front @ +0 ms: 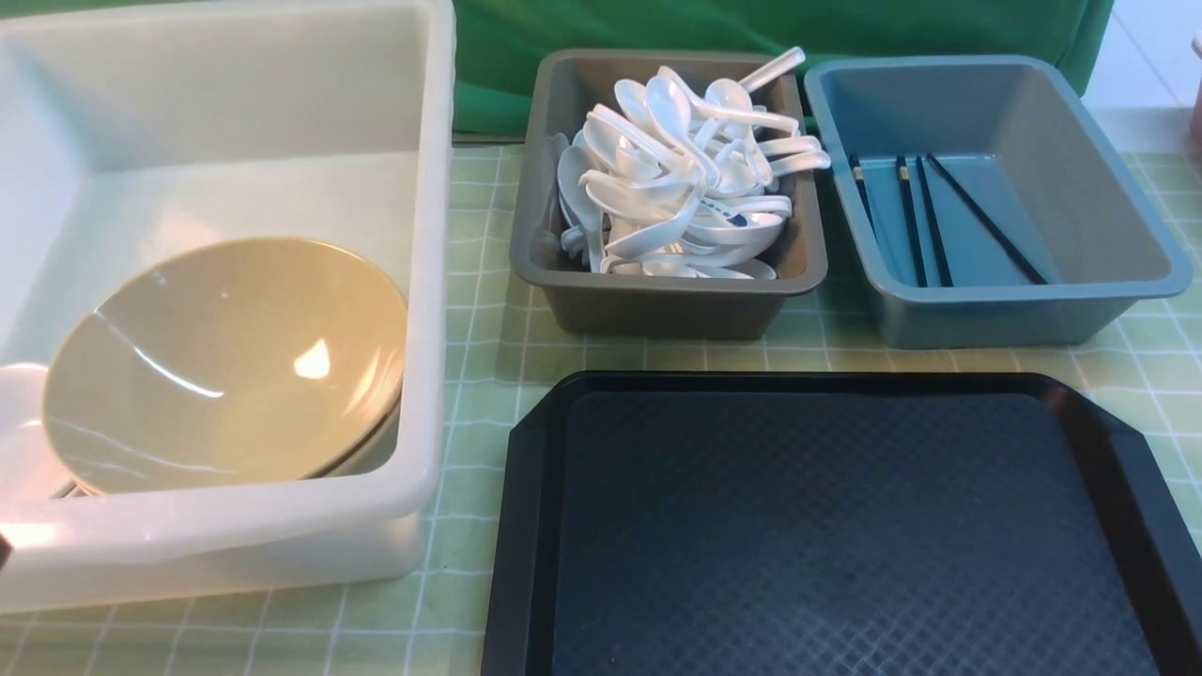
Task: On green table put chopsticks spoon bowls plates into blue grey white boxes.
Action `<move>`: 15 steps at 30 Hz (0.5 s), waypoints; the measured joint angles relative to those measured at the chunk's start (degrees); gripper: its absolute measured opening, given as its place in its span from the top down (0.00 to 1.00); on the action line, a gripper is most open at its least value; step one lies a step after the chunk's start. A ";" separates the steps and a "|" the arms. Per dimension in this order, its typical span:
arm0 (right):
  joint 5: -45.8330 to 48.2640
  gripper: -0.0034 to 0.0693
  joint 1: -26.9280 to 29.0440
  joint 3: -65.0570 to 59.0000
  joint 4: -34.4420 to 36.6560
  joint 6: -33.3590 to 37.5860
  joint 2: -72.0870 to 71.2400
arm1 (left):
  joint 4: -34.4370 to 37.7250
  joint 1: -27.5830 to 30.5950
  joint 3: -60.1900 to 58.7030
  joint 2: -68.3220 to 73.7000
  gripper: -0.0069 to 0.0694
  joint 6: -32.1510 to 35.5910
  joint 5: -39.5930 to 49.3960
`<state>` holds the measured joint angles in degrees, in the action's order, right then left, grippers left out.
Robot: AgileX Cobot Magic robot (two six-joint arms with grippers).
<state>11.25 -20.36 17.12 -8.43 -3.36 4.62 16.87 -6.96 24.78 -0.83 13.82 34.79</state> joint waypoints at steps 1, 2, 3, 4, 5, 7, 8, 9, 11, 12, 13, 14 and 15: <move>0.12 0.92 0.00 -0.05 0.00 0.00 0.00 | 0.00 0.00 0.00 0.00 0.91 0.00 0.08; 0.78 0.91 0.00 -0.05 0.00 0.00 0.00 | 0.00 0.00 0.00 0.00 0.91 -0.11 0.79; 1.09 0.91 0.00 -0.05 0.00 0.00 0.00 | 0.00 0.00 0.00 0.00 0.91 -0.15 1.43; 1.56 0.91 0.00 -0.05 0.00 0.00 0.00 | 0.00 0.00 0.00 0.00 0.91 -0.15 2.02; 1.77 0.91 0.01 -0.05 0.00 0.00 0.00 | 0.00 0.00 0.00 0.00 0.91 -0.15 2.69; 1.92 0.91 0.01 -0.05 0.00 0.00 0.00 | 0.00 0.00 -0.06 0.00 0.91 -0.15 3.96; 1.92 0.90 0.01 -0.05 0.00 0.00 0.00 | 0.00 0.00 -0.06 0.00 0.91 -0.15 4.43; 1.92 0.90 0.01 -0.05 0.00 0.00 0.00 | 0.00 0.00 -0.06 0.00 0.91 -0.15 4.91; 1.96 0.90 0.01 -0.05 0.00 0.00 0.00 | 0.00 0.00 -0.06 0.00 0.91 -0.15 6.31; 1.96 0.90 0.01 -0.05 0.00 0.00 0.00 | 0.00 0.00 -0.06 0.00 0.91 -0.15 6.73; 1.96 0.90 0.01 -0.05 0.00 0.00 0.00 | 0.00 0.00 -0.06 0.00 0.91 -0.15 7.01; 1.96 0.90 0.01 -0.05 0.00 0.00 0.00 | -0.13 0.00 -0.06 0.00 0.91 -0.15 7.48; 1.96 0.90 0.01 -0.05 0.00 0.00 0.00 | -0.44 0.00 -0.06 0.00 0.91 -0.15 7.77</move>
<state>13.21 -20.35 17.07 -8.43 -3.36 4.62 16.44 -6.96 24.73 -0.83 13.66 42.57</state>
